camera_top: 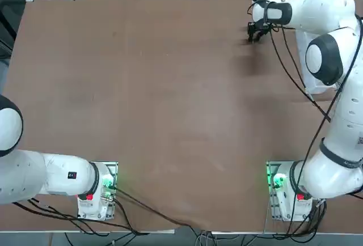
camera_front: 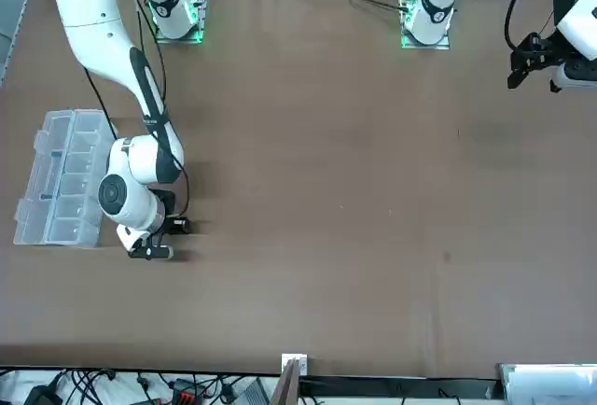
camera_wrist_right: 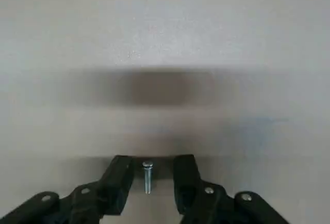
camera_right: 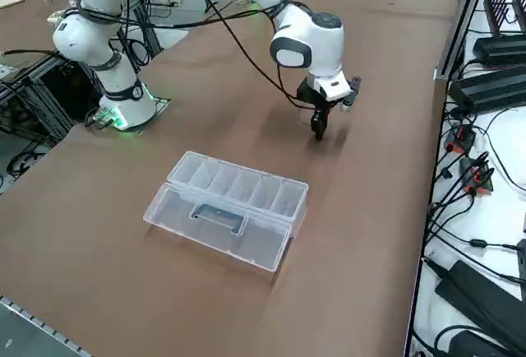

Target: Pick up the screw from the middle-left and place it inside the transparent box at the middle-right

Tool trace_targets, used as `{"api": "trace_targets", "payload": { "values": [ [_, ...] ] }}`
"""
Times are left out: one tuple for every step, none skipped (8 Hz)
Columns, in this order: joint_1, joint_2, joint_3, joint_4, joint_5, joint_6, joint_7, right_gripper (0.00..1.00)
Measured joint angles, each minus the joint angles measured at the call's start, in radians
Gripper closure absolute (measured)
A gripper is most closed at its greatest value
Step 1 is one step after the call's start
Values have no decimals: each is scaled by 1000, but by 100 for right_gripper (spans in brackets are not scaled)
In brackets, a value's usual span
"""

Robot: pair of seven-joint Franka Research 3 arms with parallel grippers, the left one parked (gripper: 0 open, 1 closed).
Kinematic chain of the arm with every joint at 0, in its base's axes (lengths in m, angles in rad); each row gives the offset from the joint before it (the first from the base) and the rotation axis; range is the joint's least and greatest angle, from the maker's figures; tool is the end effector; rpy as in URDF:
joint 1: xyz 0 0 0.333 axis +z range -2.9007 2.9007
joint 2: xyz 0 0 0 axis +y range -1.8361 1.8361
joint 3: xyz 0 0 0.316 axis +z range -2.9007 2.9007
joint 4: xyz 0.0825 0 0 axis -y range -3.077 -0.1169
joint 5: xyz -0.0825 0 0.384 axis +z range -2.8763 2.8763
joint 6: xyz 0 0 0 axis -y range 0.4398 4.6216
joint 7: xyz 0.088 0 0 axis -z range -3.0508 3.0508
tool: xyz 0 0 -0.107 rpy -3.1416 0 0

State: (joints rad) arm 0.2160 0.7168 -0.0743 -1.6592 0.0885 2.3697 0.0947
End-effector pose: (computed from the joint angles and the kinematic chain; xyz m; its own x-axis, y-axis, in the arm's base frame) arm 0.6752 0.1029 0.1909 1.0000 0.0016 -0.0050 0.0015 -0.9999 -0.0123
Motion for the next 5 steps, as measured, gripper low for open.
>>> {"api": "trace_targets", "payload": {
  "values": [
    [0,0,0,0,0,0,0,50],
    [0,-1,-1,0,-1,0,0,53],
    [2,-2,-3,0,-2,0,0,59],
    [4,-3,-5,0,-2,0,0,64],
    [5,-3,-7,0,-2,0,0,68]
  ]
}}
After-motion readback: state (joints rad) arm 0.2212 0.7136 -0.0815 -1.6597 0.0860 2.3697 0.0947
